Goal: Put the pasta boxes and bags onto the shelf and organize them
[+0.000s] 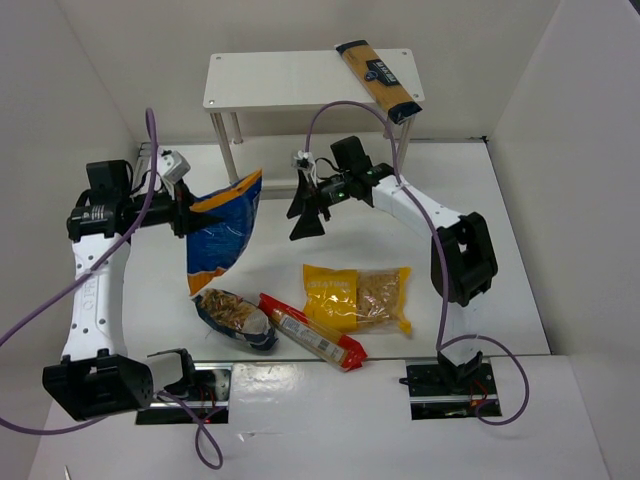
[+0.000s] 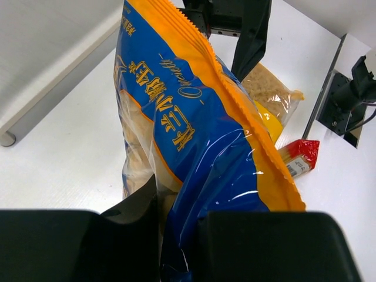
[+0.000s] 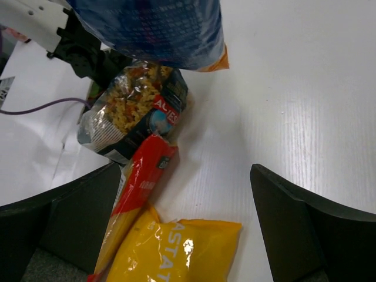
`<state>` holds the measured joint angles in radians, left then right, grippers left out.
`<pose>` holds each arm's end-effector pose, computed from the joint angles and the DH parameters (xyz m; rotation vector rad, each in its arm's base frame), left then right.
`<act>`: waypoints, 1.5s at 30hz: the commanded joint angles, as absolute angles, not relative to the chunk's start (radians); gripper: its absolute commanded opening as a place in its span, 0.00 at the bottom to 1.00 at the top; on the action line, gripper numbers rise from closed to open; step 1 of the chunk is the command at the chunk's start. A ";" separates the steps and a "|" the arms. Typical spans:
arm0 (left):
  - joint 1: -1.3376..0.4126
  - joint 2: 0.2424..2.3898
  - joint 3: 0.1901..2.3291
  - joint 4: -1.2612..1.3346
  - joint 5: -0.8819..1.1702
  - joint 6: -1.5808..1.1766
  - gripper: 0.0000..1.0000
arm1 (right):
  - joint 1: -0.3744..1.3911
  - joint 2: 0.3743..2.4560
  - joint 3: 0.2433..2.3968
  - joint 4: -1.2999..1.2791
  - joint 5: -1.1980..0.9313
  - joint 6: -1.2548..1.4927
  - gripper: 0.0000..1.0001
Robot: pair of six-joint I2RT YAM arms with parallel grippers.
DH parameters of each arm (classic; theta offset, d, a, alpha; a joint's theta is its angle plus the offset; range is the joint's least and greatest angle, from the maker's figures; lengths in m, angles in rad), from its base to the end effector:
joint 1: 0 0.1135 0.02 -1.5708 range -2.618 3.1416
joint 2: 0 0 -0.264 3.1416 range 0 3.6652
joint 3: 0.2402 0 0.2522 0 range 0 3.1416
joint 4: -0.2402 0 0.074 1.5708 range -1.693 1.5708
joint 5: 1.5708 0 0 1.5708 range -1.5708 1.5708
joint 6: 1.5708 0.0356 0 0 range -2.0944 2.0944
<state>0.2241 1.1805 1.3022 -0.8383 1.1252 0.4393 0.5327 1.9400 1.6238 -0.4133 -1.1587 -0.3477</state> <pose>0.2244 0.0182 0.3883 0.7346 1.8021 -0.8380 0.3560 0.2478 0.2817 -1.4050 1.5862 1.4088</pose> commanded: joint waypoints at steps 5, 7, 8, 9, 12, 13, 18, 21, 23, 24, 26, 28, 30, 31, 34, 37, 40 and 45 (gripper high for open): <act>0.118 1.176 1.312 -0.857 1.175 0.501 0.00 | 0.529 1.884 1.680 -0.476 -1.291 -0.402 0.99; 0.058 1.190 1.321 -0.882 1.149 0.512 0.00 | 0.529 1.872 1.669 -0.476 -1.304 -0.402 0.99; 0.037 1.206 1.321 -0.893 1.120 0.523 0.00 | 0.519 1.859 1.669 -0.476 -1.315 -0.402 0.99; -0.001 1.206 1.321 -0.905 1.105 0.523 0.00 | 0.518 1.859 1.655 -0.476 -1.324 -0.402 0.99; -0.041 1.247 1.312 -0.943 1.071 0.560 0.00 | 0.518 1.833 1.615 -0.465 -1.324 -0.411 0.99; -0.055 1.247 1.312 -0.954 1.071 0.569 0.00 | 0.518 1.819 1.615 -0.454 -1.324 -0.411 0.99; -0.066 1.258 1.312 -0.954 1.049 0.578 0.00 | 0.518 1.790 1.566 -0.454 -1.347 -0.420 0.99; -0.066 1.267 1.321 -0.954 1.049 0.578 0.00 | 0.518 1.772 1.546 -0.443 -1.359 -0.420 0.99; -0.075 1.279 1.321 -0.954 1.049 0.578 0.00 | 0.518 1.763 1.546 -0.443 -1.348 -0.420 0.99; -0.075 1.288 1.333 -0.954 1.049 0.578 0.00 | 0.518 1.763 1.536 -0.434 -1.348 -0.420 0.99; -0.097 1.299 1.344 -0.954 1.049 0.578 0.00 | 0.529 1.763 1.536 -0.434 -1.338 -0.430 0.99; -0.109 1.328 1.353 -0.966 1.049 0.578 0.00 | 0.529 1.763 1.536 -0.434 -1.338 -0.430 0.99; -0.121 1.339 1.362 -0.976 1.049 0.589 0.00 | 0.529 1.775 1.545 -0.434 -1.338 -0.439 0.99; -0.130 1.348 1.362 -0.986 1.049 0.589 0.00 | 0.538 1.775 1.545 -0.445 -1.338 -0.439 0.99; -0.140 1.348 1.371 -0.986 1.049 0.598 0.00 | 0.548 1.795 1.565 -0.471 -1.338 -0.468 0.99; -0.140 1.348 1.371 -0.986 1.049 0.598 0.00 | 0.574 1.795 1.574 -0.498 -1.324 -0.489 0.99; -0.140 1.358 1.382 -0.986 1.049 0.598 0.00 | 0.607 1.804 1.574 -0.508 -1.301 -0.511 0.99; -0.140 1.358 1.400 -0.986 1.049 0.598 0.00 | 0.638 1.833 1.565 -0.508 -1.267 -0.522 0.99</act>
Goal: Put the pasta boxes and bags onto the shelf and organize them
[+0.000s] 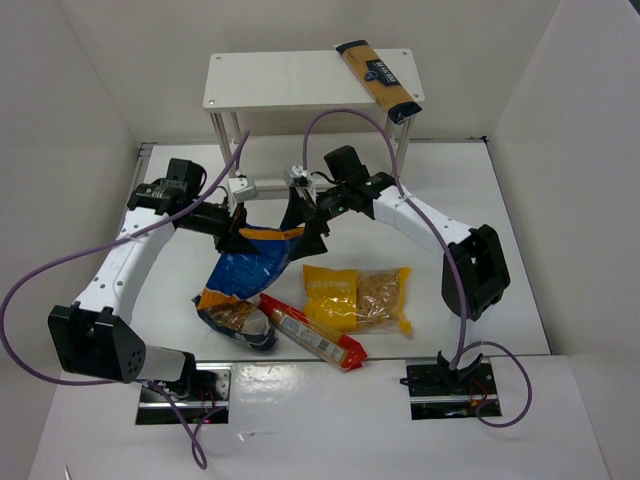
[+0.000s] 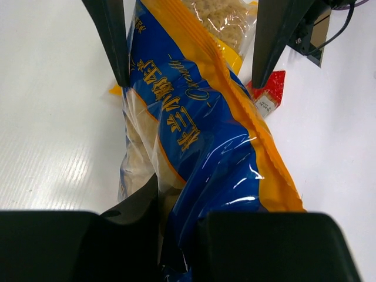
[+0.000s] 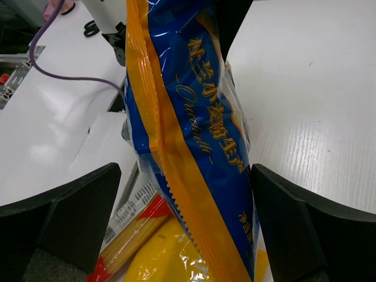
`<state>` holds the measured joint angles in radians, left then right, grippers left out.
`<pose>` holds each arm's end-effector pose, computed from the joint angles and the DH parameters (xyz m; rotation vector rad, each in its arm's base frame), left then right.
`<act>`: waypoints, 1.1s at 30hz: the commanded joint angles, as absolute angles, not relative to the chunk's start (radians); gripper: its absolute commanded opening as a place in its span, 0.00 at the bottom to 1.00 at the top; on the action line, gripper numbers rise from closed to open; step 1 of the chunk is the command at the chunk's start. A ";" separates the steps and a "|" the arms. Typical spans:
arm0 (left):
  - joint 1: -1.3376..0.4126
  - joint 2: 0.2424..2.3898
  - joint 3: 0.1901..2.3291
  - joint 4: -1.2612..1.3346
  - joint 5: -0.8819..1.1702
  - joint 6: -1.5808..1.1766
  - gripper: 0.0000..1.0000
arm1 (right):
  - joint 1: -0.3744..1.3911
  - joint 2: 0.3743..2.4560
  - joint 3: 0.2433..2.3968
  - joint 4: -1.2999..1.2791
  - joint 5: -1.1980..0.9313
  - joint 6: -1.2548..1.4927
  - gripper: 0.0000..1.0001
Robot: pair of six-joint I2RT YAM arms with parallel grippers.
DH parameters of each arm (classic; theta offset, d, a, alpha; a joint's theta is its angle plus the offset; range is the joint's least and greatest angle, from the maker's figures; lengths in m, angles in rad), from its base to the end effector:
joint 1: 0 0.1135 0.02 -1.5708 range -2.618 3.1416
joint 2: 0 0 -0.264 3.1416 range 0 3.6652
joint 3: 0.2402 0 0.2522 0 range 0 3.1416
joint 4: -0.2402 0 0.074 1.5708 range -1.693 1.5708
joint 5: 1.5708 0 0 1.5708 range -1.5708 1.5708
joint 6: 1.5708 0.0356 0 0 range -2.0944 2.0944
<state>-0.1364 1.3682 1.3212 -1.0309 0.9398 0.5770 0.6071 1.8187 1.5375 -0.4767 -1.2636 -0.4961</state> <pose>0.2530 -0.0637 0.3368 1.0719 2.0400 -1.0072 0.3078 0.2551 0.3008 -1.5680 1.3588 1.4934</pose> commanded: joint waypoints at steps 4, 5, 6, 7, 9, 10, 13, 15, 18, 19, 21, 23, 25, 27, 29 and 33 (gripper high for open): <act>-0.140 1.358 1.401 -0.986 1.049 0.598 0.00 | 0.649 1.862 1.565 -0.508 -1.267 -0.531 0.99; -0.140 1.358 1.401 -0.986 1.049 0.598 0.00 | 0.649 1.862 1.565 -0.517 -1.267 -0.531 0.99; -0.140 1.358 1.401 -0.986 1.049 0.598 0.00 | 0.658 1.862 1.574 -0.517 -1.267 -0.531 0.99; -0.140 1.358 1.401 -0.986 1.058 0.598 0.00 | 0.658 1.871 1.574 -0.528 -1.267 -0.540 0.99; -0.140 1.367 1.401 -0.986 1.058 0.598 0.00 | 0.678 1.871 1.574 -0.528 -1.258 -0.540 0.99; -0.140 1.367 1.401 -0.986 1.058 0.598 0.00 | 0.678 1.871 1.574 -0.528 -1.258 -0.549 0.99; -0.140 1.367 1.401 -0.986 1.058 0.598 0.00 | 0.698 1.882 1.574 -0.537 -1.249 -0.549 0.99; -0.140 1.376 1.401 -0.986 1.058 0.598 0.00 | 0.698 1.893 1.574 -0.537 -1.249 -0.549 0.99; -0.140 1.376 1.401 -0.986 1.058 0.598 0.00 | 0.707 1.902 1.583 -0.537 -1.227 -0.549 0.99; -0.140 1.376 1.401 -0.986 1.058 0.598 0.00 | 0.716 1.902 1.583 -0.537 -1.227 -0.549 0.99; -0.140 1.376 1.401 -0.986 1.058 0.598 0.00 | 0.716 1.902 1.583 -0.528 -1.215 -0.526 0.99; -0.140 1.376 1.401 -0.986 1.058 0.598 0.00 | 0.726 1.902 1.572 -0.514 -1.206 -0.526 0.99; -0.140 1.376 1.401 -0.986 1.058 0.598 0.00 | 0.736 1.911 1.563 -0.514 -1.180 -0.526 0.97; -0.140 1.376 1.410 -0.986 1.058 0.589 0.00 | 0.746 1.911 1.554 -0.514 -1.160 -0.535 0.91; -0.140 1.376 1.410 -0.986 1.058 0.589 0.00 | 0.756 1.911 1.554 -0.505 -1.138 -0.535 0.73; -0.140 1.367 1.410 -0.986 1.058 0.589 0.00 | 0.778 1.933 1.554 -0.495 -1.099 -0.535 0.00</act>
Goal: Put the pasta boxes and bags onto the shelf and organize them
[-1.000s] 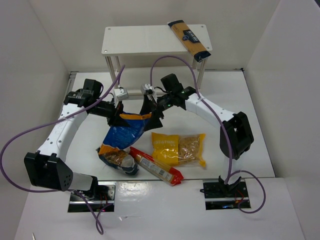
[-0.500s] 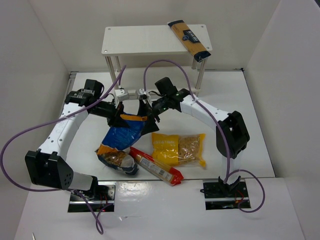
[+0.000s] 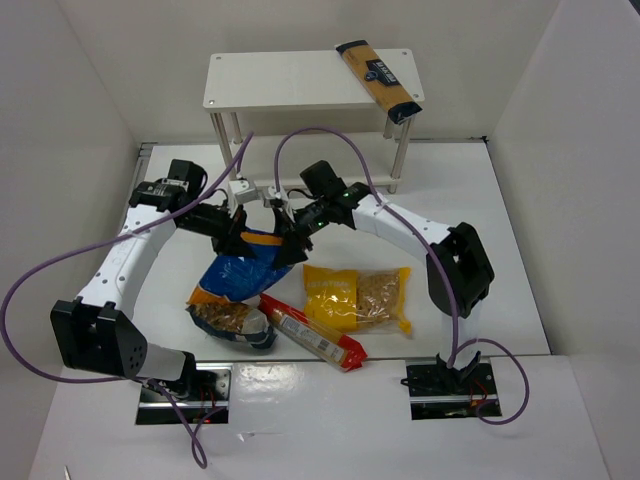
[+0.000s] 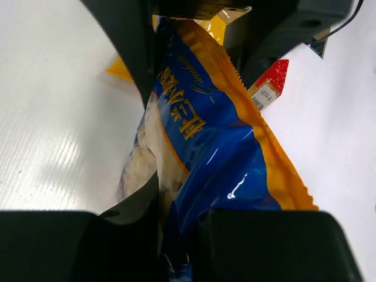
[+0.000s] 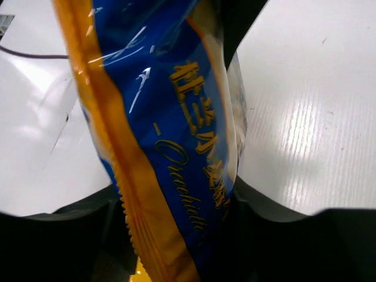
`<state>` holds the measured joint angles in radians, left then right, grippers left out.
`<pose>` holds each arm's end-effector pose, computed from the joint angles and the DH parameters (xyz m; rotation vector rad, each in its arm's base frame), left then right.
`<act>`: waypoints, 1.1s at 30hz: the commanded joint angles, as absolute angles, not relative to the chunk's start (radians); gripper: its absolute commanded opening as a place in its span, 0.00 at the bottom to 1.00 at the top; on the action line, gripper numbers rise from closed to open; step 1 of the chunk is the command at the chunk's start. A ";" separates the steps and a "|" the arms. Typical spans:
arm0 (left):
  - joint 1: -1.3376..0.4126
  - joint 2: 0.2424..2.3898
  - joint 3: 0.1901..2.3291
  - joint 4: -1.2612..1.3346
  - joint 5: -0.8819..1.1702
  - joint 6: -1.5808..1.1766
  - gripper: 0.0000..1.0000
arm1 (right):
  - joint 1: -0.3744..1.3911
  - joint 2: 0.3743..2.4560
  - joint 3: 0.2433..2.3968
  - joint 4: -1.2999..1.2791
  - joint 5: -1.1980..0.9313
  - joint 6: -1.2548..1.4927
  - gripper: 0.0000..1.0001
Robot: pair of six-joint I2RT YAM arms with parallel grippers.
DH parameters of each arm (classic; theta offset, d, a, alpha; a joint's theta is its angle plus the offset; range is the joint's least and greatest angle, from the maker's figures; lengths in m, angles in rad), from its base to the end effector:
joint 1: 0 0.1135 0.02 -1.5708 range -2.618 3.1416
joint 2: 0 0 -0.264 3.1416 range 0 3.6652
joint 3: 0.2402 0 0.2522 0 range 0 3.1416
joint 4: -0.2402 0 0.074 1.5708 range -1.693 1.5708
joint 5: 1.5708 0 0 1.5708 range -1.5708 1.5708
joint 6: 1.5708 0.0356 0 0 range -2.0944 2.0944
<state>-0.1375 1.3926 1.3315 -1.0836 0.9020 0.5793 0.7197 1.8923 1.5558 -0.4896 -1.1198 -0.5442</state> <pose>0.2548 -0.0635 0.3308 1.0593 2.1231 -1.0032 0.2911 0.2977 0.2739 -1.6819 1.4131 1.4053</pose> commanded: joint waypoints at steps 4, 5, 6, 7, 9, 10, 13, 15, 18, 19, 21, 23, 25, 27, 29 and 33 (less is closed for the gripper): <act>-0.140 1.329 1.399 -0.933 1.011 0.540 0.37 | 0.778 1.918 1.554 -0.509 -1.074 -0.538 0.00; -0.140 1.315 1.387 -0.916 0.997 0.525 0.51 | 0.778 1.907 1.554 -0.509 -1.045 -0.548 0.00; -0.112 1.284 1.370 -0.873 0.965 0.481 0.75 | 0.778 1.876 1.530 -0.509 -1.025 -0.548 0.00; -0.097 1.264 1.358 -0.847 0.948 0.456 0.83 | 0.778 1.861 1.517 -0.494 -0.993 -0.548 0.00; -0.046 1.199 1.316 -0.755 0.863 0.361 0.95 | 0.765 1.817 1.482 -0.460 -0.963 -0.539 0.00; -0.032 1.175 1.299 -0.724 0.829 0.335 1.00 | 0.750 1.803 1.473 -0.450 -0.950 -0.529 0.00; 0.012 1.106 1.253 -0.637 0.691 0.247 1.00 | 0.726 1.760 1.462 -0.427 -0.870 -0.518 0.00; 0.037 1.094 1.241 -0.617 0.641 0.223 1.00 | 0.716 1.735 1.462 -0.426 -0.804 -0.518 0.00; 0.064 1.072 1.183 -0.577 0.517 0.167 1.00 | 0.716 1.721 1.462 -0.417 -0.718 -0.518 0.00; 0.064 1.072 1.172 -0.560 0.485 0.146 1.00 | 0.716 1.710 1.462 -0.407 -0.695 -0.508 0.00; 0.080 1.063 1.140 -0.539 0.408 0.120 1.00 | 0.716 1.698 1.471 -0.397 -0.608 -0.508 0.00; 0.106 1.063 1.118 -0.525 0.362 0.091 1.00 | 0.716 1.674 1.471 -0.387 -0.551 -0.499 0.00; 0.120 1.063 1.097 -0.512 0.313 0.081 1.00 | 0.716 1.660 1.471 -0.377 -0.464 -0.499 0.00; 0.132 1.063 1.086 -0.503 0.281 0.071 1.00 | 0.716 1.646 1.471 -0.353 -0.399 -0.499 0.00; 0.155 1.072 1.075 -0.503 0.272 0.060 1.00 | 0.730 1.625 1.457 -0.321 -0.261 -0.499 0.00; 0.155 1.072 1.065 -0.492 0.236 0.060 1.00 | 0.778 1.565 1.411 -0.261 -0.028 -0.552 0.00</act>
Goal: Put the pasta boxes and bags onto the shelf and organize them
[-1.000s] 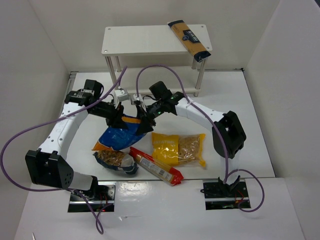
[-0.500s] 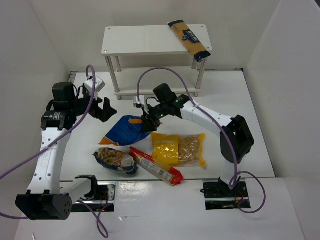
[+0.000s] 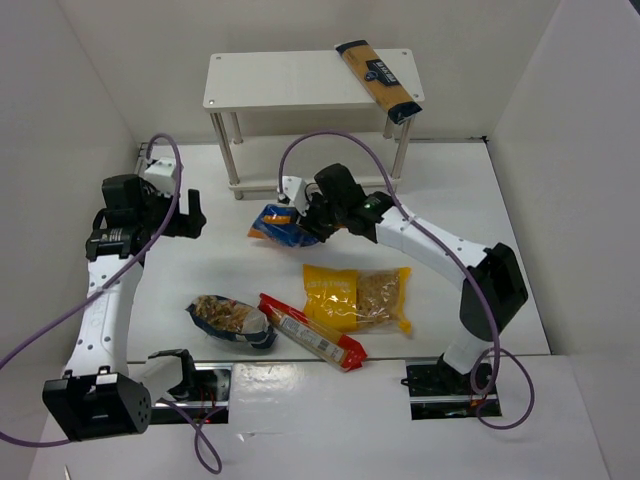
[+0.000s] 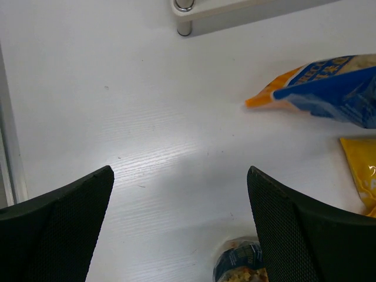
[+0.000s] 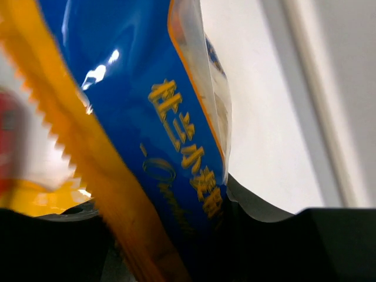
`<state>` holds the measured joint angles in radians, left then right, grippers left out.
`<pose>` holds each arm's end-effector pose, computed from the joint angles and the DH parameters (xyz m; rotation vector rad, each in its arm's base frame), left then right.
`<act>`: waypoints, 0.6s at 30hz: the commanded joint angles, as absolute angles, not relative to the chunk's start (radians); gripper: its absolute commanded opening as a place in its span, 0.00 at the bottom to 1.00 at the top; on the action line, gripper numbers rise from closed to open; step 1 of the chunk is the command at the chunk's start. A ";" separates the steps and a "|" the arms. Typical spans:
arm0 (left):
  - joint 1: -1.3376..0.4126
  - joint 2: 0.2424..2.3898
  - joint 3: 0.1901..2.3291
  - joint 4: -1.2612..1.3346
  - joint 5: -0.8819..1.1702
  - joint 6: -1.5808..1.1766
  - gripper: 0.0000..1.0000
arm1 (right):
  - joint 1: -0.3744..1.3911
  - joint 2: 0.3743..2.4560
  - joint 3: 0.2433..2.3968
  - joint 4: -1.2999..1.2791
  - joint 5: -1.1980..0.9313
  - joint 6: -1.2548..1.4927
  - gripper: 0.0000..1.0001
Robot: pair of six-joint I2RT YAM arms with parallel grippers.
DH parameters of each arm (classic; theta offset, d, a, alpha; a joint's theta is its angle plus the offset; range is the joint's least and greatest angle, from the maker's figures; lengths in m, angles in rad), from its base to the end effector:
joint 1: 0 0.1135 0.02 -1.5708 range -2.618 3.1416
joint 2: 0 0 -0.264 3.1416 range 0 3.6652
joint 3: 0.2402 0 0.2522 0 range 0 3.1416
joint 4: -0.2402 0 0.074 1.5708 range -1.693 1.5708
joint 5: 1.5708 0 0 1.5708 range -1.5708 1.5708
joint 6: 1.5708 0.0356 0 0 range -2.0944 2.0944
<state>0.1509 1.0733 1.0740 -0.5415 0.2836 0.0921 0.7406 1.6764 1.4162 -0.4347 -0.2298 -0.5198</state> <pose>0.2305 0.0250 0.3500 0.1071 2.0886 -0.1524 0.2775 0.2647 0.3014 -1.4357 1.7603 0.3772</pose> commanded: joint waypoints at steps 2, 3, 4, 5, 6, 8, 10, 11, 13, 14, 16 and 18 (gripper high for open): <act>0.155 1.063 1.065 -0.482 0.227 0.060 1.00 | 0.814 1.536 1.378 -0.230 0.086 -0.572 0.00; 0.155 1.063 1.055 -0.482 0.216 0.060 1.00 | 0.825 1.526 1.355 -0.218 0.116 -0.581 0.00; 0.155 1.063 1.055 -0.471 0.216 0.060 1.00 | 0.845 1.517 1.345 -0.218 0.165 -0.597 0.00; 0.155 1.063 1.055 -0.471 0.216 0.060 1.00 | 0.856 1.497 1.335 -0.203 0.191 -0.597 0.00; 0.155 1.063 1.055 -0.471 0.206 0.060 1.00 | 0.868 1.488 1.315 -0.193 0.216 -0.616 0.00; 0.155 1.063 1.055 -0.471 0.196 0.049 1.00 | 0.916 1.467 1.295 -0.179 0.292 -0.637 0.00; 0.155 1.063 1.046 -0.462 0.187 0.049 1.00 | 0.955 1.433 1.252 -0.141 0.351 -0.675 0.00; 0.155 1.063 1.046 -0.462 0.187 0.049 1.00 | 0.992 1.424 1.237 -0.130 0.401 -0.689 0.00; 0.155 1.063 1.046 -0.462 0.178 0.049 1.00 | 1.018 1.410 1.195 -0.108 0.435 -0.718 0.00; 0.155 1.063 1.046 -0.462 0.178 0.049 1.00 | 1.031 1.401 1.181 -0.107 0.446 -0.727 0.00; 0.155 1.063 1.046 -0.462 0.169 0.049 1.00 | 1.040 1.401 1.135 -0.074 0.463 -0.750 0.00; 0.155 1.063 1.046 -0.462 0.169 0.049 1.00 | 1.040 1.401 1.102 -0.064 0.463 -0.750 0.00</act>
